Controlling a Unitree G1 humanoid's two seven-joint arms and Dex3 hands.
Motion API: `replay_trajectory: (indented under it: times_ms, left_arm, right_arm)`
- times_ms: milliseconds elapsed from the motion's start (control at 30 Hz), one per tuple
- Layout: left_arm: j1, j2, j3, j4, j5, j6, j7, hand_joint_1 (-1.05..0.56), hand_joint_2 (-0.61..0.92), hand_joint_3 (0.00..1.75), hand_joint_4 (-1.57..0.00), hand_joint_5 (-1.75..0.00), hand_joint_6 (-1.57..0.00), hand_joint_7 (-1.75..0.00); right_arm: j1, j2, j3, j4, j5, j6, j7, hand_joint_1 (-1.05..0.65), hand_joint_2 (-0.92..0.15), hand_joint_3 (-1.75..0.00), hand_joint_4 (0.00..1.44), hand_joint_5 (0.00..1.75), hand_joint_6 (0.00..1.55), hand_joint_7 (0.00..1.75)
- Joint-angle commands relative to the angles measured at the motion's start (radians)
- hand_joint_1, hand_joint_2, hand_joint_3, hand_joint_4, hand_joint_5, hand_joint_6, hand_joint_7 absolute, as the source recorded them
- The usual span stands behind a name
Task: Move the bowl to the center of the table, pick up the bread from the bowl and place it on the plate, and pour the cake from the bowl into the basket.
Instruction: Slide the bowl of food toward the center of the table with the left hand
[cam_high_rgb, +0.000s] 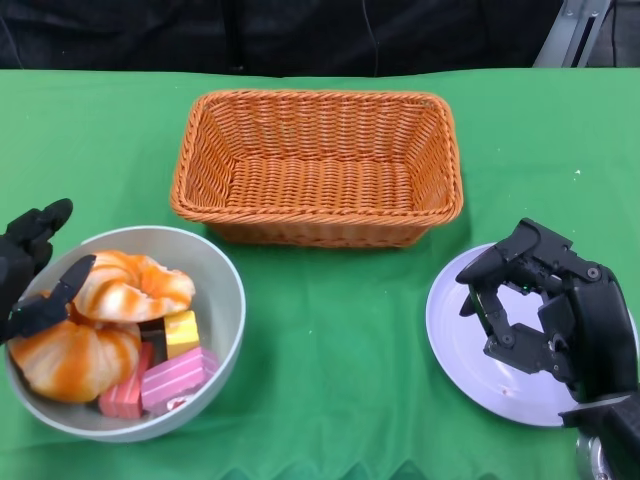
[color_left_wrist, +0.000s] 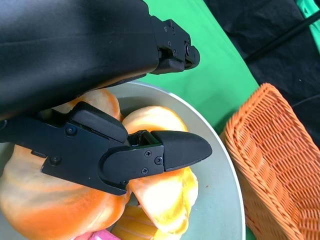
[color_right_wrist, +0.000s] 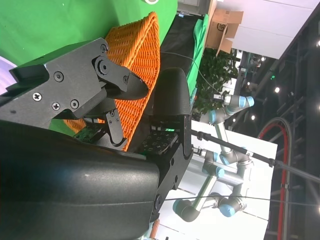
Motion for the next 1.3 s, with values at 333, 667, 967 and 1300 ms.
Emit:
replay_trajectory:
  times_ms: [333, 667, 967, 1300]
  left_arm:
    - [0.076, -0.055, -0.032, -0.177, 0.015, 0.159, 0.013, -0.82, 0.92, 0.66, -0.08, 0.0, -0.09, 0.0]
    - [0.089, -0.114, -0.044, -0.284, 0.01, 0.293, 0.043, -0.79, 0.92, 0.67, -0.04, 0.0, -0.05, 0.0]
    - [0.087, -0.151, -0.05, -0.314, 0.013, 0.355, 0.066, -0.76, 0.92, 0.69, -0.01, 0.0, -0.02, 0.0]
    - [0.089, -0.19, -0.079, -0.384, 0.018, 0.44, 0.082, -0.74, 0.92, 0.71, -0.03, -0.01, -0.02, 0.0]
  right_arm:
    - [-0.014, -0.011, -0.005, 0.023, 0.008, -0.02, -0.003, -0.07, -0.62, -0.94, 0.76, 1.54, 0.68, 1.29]
    - [-0.006, -0.006, -0.002, 0.012, 0.003, -0.013, -0.01, -0.06, -0.6, -0.97, 0.75, 1.55, 0.68, 1.29]
    - [-0.005, -0.006, 0.0, 0.016, -0.006, -0.019, -0.017, -0.06, -0.59, -0.99, 0.74, 1.55, 0.68, 1.29]
    - [-0.006, -0.005, 0.002, 0.022, -0.01, -0.034, -0.024, -0.06, -0.58, -1.01, 0.74, 1.54, 0.69, 1.28]
